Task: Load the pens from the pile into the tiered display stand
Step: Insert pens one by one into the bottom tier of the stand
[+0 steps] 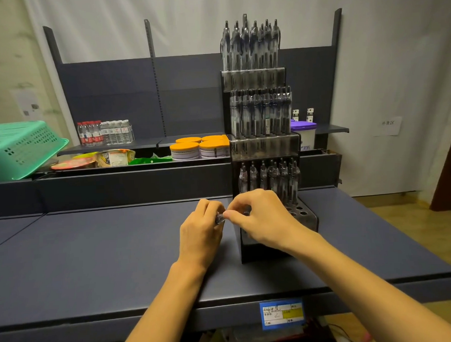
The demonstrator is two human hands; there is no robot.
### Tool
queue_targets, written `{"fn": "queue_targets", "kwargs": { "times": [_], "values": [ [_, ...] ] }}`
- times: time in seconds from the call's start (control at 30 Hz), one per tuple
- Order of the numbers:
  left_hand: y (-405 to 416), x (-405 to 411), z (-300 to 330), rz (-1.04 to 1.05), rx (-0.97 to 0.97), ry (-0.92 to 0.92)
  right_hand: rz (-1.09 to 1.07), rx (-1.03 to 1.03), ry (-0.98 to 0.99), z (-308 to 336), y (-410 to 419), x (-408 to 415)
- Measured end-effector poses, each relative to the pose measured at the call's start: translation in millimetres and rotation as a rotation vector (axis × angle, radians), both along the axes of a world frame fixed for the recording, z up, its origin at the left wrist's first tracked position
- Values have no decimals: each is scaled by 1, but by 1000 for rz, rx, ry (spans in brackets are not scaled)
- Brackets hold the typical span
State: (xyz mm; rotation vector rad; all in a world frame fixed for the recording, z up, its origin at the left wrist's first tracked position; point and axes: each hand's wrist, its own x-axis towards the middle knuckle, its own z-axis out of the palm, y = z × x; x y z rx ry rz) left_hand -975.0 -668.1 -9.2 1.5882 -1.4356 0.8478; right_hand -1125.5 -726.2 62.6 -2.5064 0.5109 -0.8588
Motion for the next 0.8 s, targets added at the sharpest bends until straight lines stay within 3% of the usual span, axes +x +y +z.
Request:
{"fn": "queue_targets", "kwargs": {
  "times": [0.33, 0.6, 0.8],
  "values": [
    [-2, -5, 5, 144, -32, -94, -13, 81, -89, 3, -2, -13],
    [1, 0, 2, 214, 98, -15, -96, 423, -448, 33, -21, -43],
    [-1, 1, -2, 288, 243, -9, -175, 418, -650, 53, -36, -63]
  ]
}}
